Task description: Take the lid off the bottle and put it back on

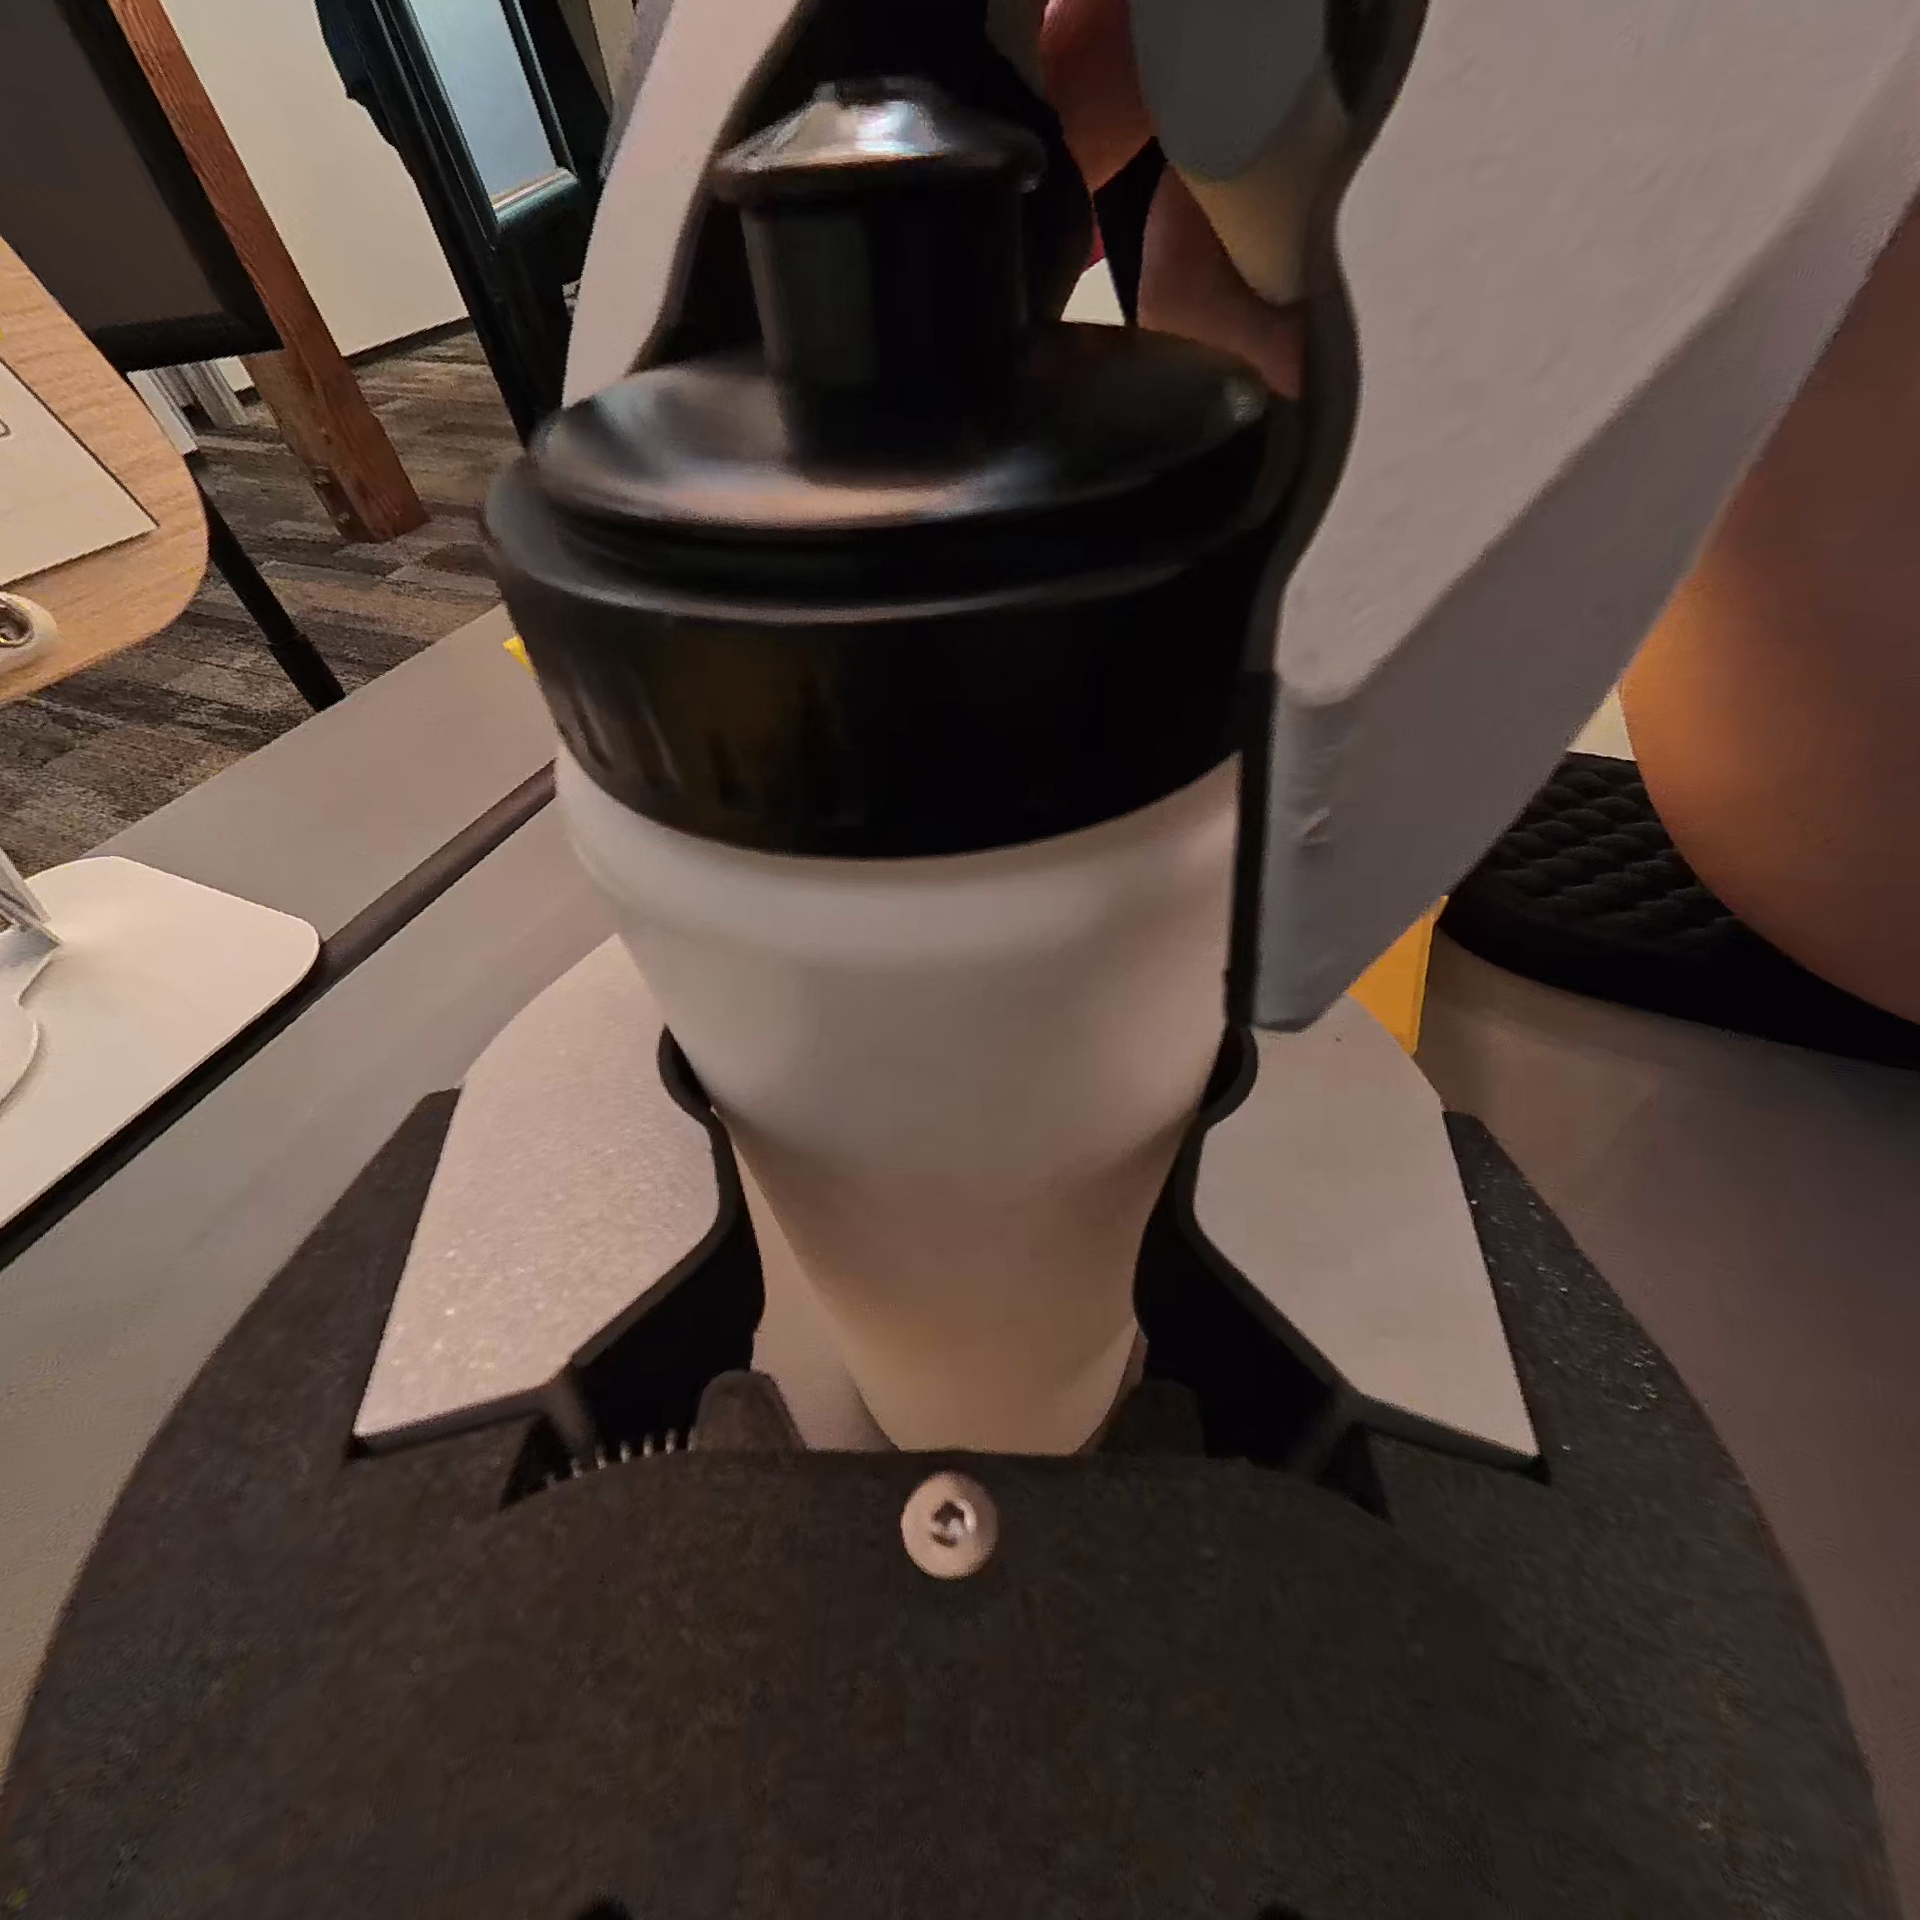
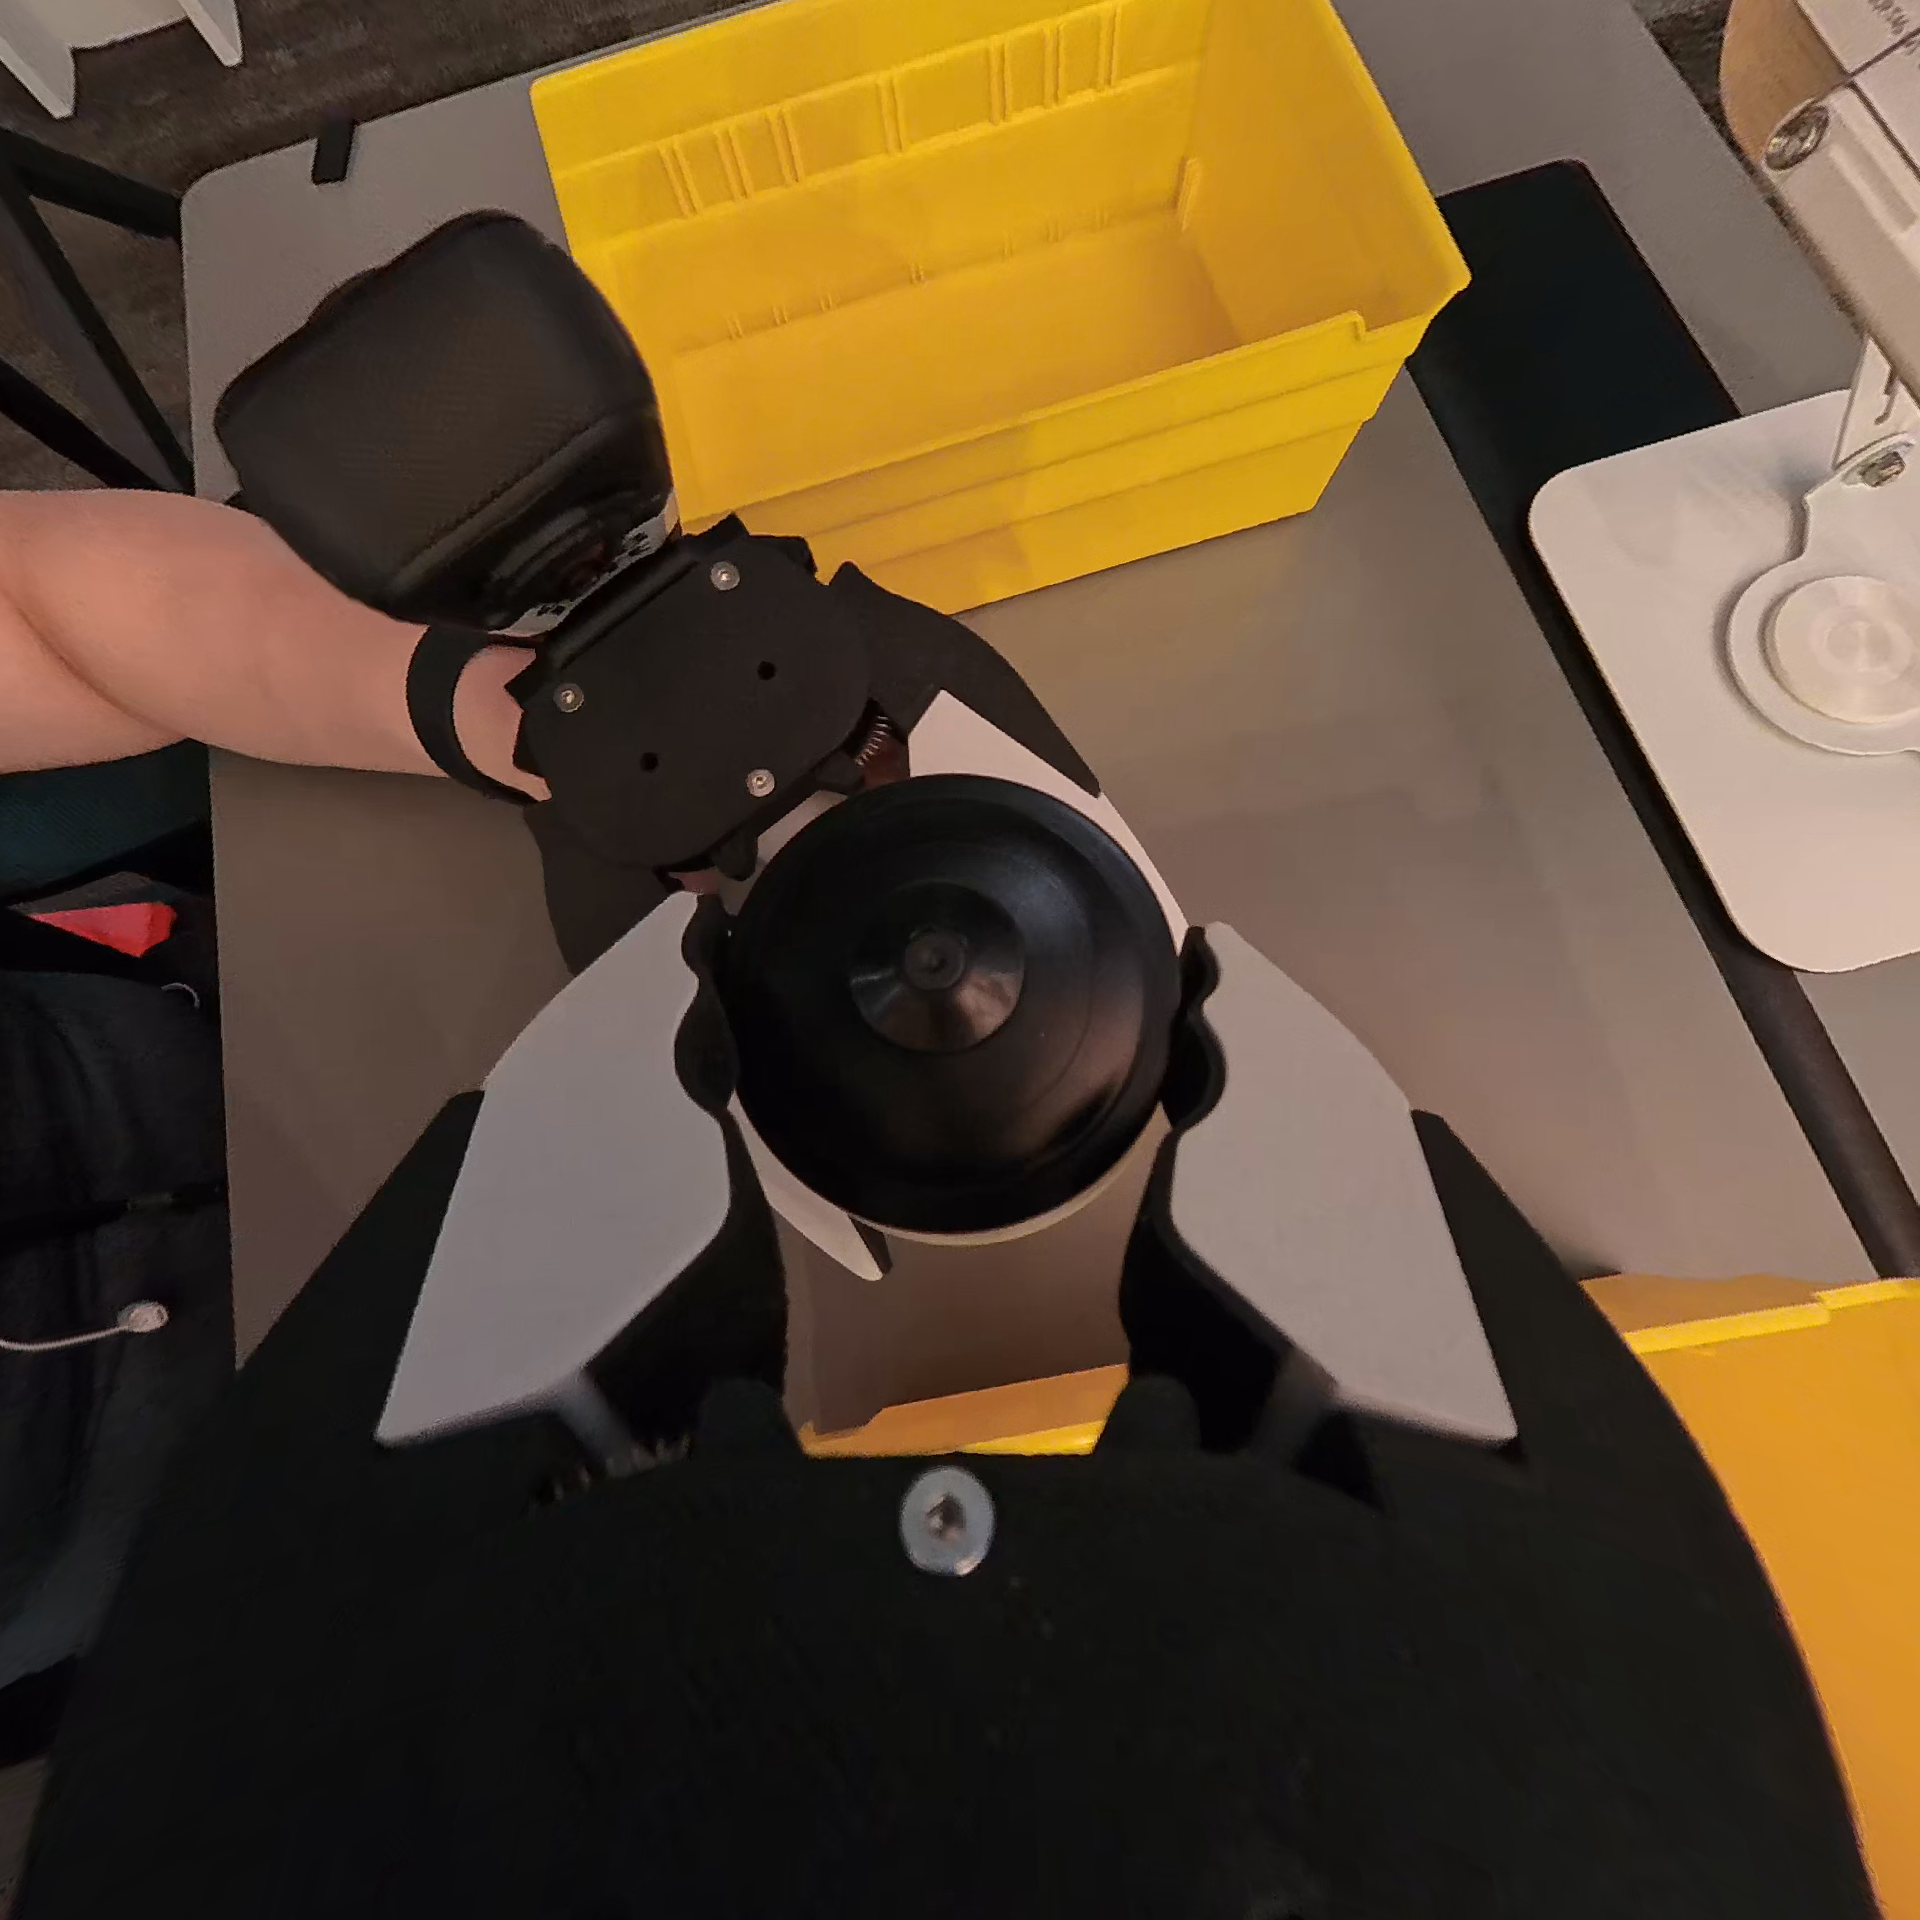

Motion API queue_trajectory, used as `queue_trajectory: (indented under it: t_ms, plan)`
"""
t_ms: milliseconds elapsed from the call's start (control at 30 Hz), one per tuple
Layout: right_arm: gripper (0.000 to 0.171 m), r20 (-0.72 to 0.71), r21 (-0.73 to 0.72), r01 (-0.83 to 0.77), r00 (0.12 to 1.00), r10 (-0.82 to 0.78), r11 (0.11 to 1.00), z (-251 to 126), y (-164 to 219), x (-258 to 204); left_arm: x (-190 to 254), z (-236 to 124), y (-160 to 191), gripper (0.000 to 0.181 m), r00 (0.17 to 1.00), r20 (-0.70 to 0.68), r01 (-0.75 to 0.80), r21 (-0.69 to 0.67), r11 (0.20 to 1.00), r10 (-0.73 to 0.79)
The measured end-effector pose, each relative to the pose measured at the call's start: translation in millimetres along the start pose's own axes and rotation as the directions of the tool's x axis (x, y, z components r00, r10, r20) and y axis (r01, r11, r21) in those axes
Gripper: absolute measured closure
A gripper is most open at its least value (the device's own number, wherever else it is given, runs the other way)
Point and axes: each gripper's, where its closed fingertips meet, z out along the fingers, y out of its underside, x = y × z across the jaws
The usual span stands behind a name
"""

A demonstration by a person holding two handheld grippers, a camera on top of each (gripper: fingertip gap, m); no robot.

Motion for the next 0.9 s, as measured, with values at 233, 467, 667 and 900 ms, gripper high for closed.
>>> queue_trajectory:
  t_ms: [233,467,667,900]
  plan:
    - [0.088,0.062,-0.003,0.086,0.994,-0.085,0.996,-1,1,-4,4,1,0,0.089,0.999,-0.037,-0.012,0.006,1.0,0.012]
    - [0.088,0.342,0.135,0.352,0.861,-0.377,0.926,-14,8,-28,23,5,-3,0.086,0.988,-0.132,-0.077,0.006,0.997,0.077]
    - [0.081,0.112,0.078,0.281,0.951,-0.288,0.957,-15,-11,1,3,-2,-2,0.085,0.999,-0.017,0.041,0.02,0.999,-0.041]
    - [0.089,-0.19,-0.174,-0.178,0.971,0.144,0.968,-18,-23,6,-21,-23,6,0.084,0.979,0.201,0.046,-0.043,0.998,-0.037]
